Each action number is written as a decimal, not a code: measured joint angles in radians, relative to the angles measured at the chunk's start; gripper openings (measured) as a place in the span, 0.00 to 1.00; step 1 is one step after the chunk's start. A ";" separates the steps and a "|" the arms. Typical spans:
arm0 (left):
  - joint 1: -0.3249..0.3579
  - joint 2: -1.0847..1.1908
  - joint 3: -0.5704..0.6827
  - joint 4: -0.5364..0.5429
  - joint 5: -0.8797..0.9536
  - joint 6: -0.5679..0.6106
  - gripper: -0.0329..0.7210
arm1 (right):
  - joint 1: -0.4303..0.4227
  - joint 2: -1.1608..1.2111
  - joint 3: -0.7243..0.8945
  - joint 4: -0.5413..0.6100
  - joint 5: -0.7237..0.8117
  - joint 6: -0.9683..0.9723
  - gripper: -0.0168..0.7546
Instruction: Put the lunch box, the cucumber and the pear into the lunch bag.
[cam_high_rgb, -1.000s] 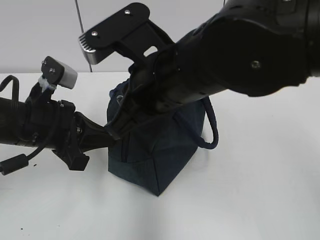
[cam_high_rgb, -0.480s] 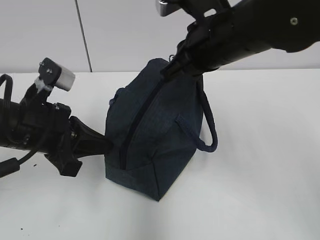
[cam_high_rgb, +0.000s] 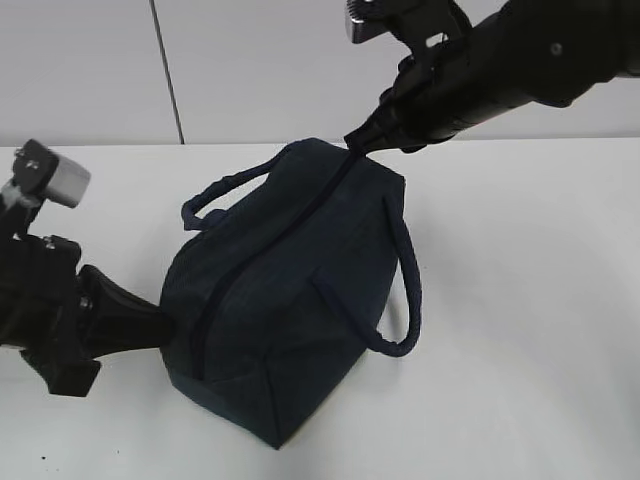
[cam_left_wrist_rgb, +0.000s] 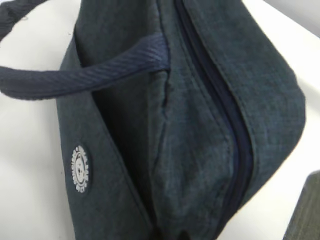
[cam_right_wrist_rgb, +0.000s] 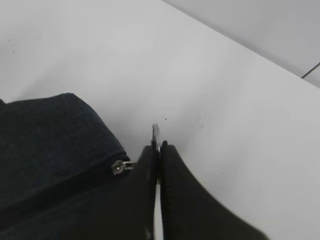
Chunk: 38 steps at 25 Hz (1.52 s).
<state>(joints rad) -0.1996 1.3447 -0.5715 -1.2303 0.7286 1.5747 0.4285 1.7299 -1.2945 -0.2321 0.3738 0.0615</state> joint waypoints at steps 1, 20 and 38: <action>0.003 -0.013 0.002 -0.007 0.000 0.000 0.02 | -0.002 0.003 0.000 0.005 0.000 0.000 0.03; -0.114 0.061 -0.390 -0.048 -0.157 -0.175 0.55 | -0.003 0.003 0.000 0.049 -0.002 0.000 0.03; -0.224 0.373 -0.601 0.214 -0.170 -0.481 0.08 | -0.004 0.003 0.000 0.070 -0.012 0.000 0.03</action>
<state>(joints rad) -0.4233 1.7181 -1.1724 -1.0166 0.5591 1.0939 0.4244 1.7334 -1.2945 -0.1623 0.3614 0.0615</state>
